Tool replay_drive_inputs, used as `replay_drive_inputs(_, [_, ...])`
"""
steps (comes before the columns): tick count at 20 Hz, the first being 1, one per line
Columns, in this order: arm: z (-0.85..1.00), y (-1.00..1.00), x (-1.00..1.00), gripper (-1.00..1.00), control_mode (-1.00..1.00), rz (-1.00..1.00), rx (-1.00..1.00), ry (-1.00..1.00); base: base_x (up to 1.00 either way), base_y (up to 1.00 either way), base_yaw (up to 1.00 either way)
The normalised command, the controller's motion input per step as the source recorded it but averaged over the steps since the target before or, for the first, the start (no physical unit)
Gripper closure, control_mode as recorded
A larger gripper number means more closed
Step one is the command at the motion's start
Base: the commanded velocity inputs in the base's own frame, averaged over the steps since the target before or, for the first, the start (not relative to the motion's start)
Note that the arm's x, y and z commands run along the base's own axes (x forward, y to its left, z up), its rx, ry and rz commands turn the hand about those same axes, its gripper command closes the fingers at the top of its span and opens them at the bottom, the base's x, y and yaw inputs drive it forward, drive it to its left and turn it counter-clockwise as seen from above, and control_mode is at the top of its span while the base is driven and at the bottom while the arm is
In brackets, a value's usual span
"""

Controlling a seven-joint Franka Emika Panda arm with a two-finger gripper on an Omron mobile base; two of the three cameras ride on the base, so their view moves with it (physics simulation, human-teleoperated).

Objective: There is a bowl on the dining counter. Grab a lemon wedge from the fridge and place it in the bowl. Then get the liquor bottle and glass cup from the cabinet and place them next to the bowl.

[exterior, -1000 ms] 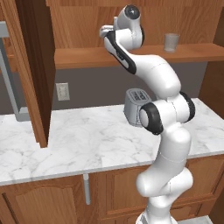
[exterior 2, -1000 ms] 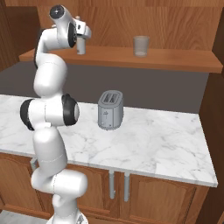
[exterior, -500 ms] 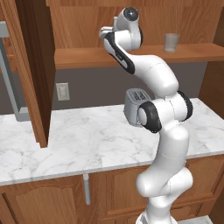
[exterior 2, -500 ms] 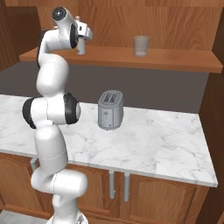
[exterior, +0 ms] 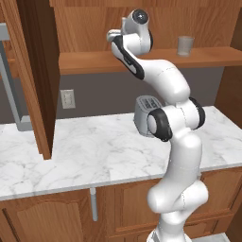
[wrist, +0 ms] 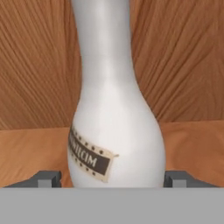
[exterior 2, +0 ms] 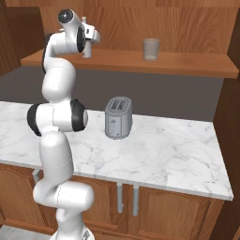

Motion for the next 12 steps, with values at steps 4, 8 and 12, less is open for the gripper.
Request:
replay_drive_inputs(4, [0.0,0.02,0.0,1.0,-1.0,0.0,-0.03,0.0,0.0,0.0,0.0])
replay_drive_inputs(8, [0.0,-0.04,-0.08,1.0,-1.0,0.0,0.0,0.0,0.0,0.0,0.0])
replay_drive_inputs(12, [0.0,-0.18,-0.66,1.0,-1.0,0.03,0.0,-0.07,0.0,0.0,0.0])
